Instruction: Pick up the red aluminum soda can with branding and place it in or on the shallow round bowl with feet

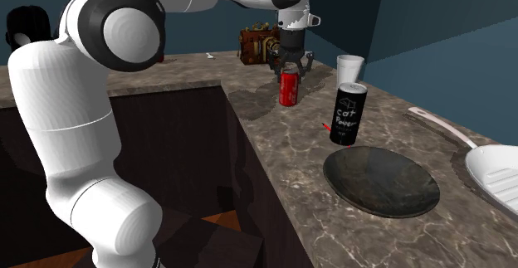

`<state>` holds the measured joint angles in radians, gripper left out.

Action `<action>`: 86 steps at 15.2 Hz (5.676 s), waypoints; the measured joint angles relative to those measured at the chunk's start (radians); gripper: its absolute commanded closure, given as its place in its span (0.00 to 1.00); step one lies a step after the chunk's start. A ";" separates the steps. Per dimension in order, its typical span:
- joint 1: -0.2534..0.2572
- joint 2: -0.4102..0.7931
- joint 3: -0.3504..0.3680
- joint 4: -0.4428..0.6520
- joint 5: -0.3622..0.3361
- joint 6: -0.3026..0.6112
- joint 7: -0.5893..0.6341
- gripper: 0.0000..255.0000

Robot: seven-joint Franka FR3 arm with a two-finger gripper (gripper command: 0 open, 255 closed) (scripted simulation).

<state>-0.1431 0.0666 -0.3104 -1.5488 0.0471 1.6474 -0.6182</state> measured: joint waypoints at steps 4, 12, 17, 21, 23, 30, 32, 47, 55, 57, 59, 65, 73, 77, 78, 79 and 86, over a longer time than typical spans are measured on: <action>0.000 0.000 0.000 0.000 0.000 0.000 0.000 1.00; -0.005 0.027 -0.003 0.114 0.009 -0.088 -0.003 1.00; -0.012 0.059 -0.006 0.223 0.019 -0.167 -0.007 1.00; -0.023 0.092 -0.011 0.322 0.032 -0.235 -0.013 1.00; -0.028 0.111 -0.013 0.377 0.038 -0.273 -0.015 1.00; -0.062 0.154 -0.026 0.528 0.059 -0.384 -0.043 1.00; -0.072 0.102 -0.037 0.456 0.043 -0.364 -0.075 1.00; -0.214 -0.096 -0.175 0.261 -0.022 -0.364 -0.379 1.00; -0.317 -0.087 -0.291 0.293 -0.015 -0.395 -0.594 1.00; -0.349 -0.068 -0.325 0.323 -0.002 -0.412 -0.654 1.00; -0.391 -0.023 -0.365 0.381 0.028 -0.438 -0.724 1.00; -0.432 -0.019 -0.401 0.339 0.032 -0.398 -0.805 1.00; -0.401 -0.112 -0.372 0.133 -0.032 -0.262 -0.768 1.00; -0.395 -0.144 -0.362 0.046 -0.052 -0.199 -0.755 1.00; -0.394 -0.157 -0.359 0.019 -0.060 -0.182 -0.751 1.00; -0.394 -0.159 -0.358 0.003 -0.061 -0.168 -0.749 1.00; -0.392 -0.180 -0.352 -0.046 -0.074 -0.135 -0.740 1.00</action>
<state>-0.5347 -0.1137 -0.6620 -1.5947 -0.0268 1.5121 -1.3583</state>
